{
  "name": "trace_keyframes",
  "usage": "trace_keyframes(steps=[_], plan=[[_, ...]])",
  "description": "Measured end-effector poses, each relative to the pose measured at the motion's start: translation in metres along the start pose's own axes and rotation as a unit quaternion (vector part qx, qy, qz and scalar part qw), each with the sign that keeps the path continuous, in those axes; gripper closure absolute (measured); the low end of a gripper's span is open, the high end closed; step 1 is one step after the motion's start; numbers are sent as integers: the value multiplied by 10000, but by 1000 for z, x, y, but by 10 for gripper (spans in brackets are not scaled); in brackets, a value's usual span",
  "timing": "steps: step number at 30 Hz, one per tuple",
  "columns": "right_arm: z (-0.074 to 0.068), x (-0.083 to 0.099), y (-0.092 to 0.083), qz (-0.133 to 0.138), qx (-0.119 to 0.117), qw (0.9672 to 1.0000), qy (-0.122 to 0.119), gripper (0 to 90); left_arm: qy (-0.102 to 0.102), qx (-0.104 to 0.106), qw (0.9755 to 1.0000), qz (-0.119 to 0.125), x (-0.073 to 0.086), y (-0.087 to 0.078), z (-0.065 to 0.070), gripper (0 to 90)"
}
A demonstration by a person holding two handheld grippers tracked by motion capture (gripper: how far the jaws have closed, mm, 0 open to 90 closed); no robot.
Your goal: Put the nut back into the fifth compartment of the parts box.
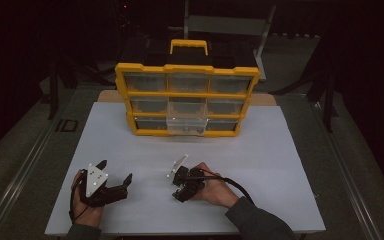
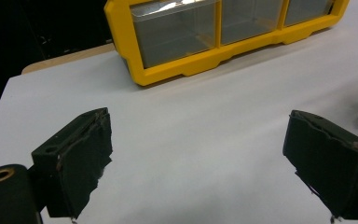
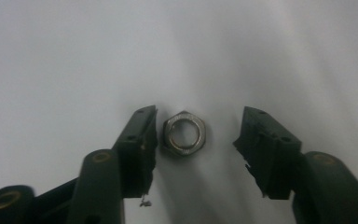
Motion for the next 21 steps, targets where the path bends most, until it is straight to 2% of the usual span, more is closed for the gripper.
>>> trace_keyframes(steps=[6, 16, 21], plan=[[-1, 0, 0, -11, 53, 9999, -88, 579, -1, -1, 10000, -1, 0, 0, 0, 73], [1, 1, -2, -115, 71, 9999, -33, 683, -4, 1, 10000, -1, 0, 0, 0, 73], [1, 2, -2, -142, 68, 9999, 16, 694, 0, -1, 10000, -3, 0, 0, 0, 73]])
Point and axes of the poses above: each handheld gripper's, and its own axes: y roughly forward along the jaws, x roughly out of its underside, z roughly to its right, the point moved 2 cm from there along y, roughly forward along the jaws, and after that the axes turned 3 degrees about x, right-handed, at the moved point
